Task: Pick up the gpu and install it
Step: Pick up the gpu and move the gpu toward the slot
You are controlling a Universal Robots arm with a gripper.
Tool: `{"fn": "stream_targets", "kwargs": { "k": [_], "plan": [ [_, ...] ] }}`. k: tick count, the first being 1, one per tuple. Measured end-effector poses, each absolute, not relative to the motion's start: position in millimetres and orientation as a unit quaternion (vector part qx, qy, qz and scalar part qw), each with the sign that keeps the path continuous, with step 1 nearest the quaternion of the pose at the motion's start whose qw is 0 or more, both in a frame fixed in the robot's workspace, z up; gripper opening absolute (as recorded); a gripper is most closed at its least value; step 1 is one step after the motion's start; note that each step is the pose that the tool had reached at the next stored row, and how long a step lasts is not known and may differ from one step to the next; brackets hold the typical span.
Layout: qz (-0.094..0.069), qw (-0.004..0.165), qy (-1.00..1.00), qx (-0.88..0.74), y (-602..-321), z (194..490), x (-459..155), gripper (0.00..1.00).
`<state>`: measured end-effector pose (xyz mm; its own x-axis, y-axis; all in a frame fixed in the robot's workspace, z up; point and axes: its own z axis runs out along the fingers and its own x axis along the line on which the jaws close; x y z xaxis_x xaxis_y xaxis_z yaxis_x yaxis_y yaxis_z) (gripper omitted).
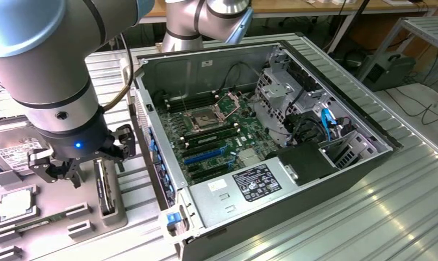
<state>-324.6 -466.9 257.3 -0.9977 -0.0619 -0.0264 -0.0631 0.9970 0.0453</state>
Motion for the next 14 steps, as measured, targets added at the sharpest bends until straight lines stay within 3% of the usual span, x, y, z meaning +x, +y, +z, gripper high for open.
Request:
{"fn": "stream_targets", "kwargs": {
  "k": [5, 14],
  "plan": [
    [0.024, 0.003, 0.999, -0.031, -466.9, 256.6, -324.6, 0.78],
    [0.024, 0.002, 1.000, -0.015, -466.9, 255.4, -324.4, 0.78]
  ]
}}
